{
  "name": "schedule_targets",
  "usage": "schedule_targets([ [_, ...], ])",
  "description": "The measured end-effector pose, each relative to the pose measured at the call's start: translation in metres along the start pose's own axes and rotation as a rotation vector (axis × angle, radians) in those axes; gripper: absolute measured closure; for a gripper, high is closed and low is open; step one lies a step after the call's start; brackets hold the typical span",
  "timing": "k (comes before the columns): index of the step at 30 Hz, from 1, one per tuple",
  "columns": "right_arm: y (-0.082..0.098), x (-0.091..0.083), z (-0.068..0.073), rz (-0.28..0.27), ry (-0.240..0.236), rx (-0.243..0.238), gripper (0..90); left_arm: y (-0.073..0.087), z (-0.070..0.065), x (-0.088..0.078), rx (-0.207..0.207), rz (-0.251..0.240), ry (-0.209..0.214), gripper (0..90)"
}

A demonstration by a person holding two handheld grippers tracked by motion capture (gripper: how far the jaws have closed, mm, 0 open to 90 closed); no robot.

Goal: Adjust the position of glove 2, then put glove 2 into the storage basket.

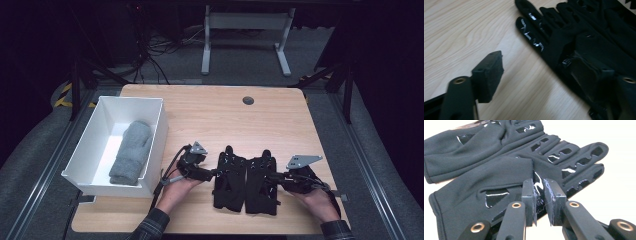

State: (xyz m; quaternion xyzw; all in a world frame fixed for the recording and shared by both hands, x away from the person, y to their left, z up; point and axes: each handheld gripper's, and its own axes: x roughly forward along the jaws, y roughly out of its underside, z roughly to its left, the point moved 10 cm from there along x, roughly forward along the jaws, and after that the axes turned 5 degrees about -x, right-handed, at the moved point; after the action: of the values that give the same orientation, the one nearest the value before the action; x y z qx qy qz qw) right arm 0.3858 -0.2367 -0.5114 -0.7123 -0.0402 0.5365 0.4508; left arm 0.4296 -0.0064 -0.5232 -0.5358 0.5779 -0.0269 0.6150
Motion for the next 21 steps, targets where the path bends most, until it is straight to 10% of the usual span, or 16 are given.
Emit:
schedule_targets([
  [21, 0.025, -0.003, -0.001, 0.083, -0.016, -0.006, 89.9, 0.006, -0.019, 0.016, 0.015, 0.088, 0.03, 83.2],
])
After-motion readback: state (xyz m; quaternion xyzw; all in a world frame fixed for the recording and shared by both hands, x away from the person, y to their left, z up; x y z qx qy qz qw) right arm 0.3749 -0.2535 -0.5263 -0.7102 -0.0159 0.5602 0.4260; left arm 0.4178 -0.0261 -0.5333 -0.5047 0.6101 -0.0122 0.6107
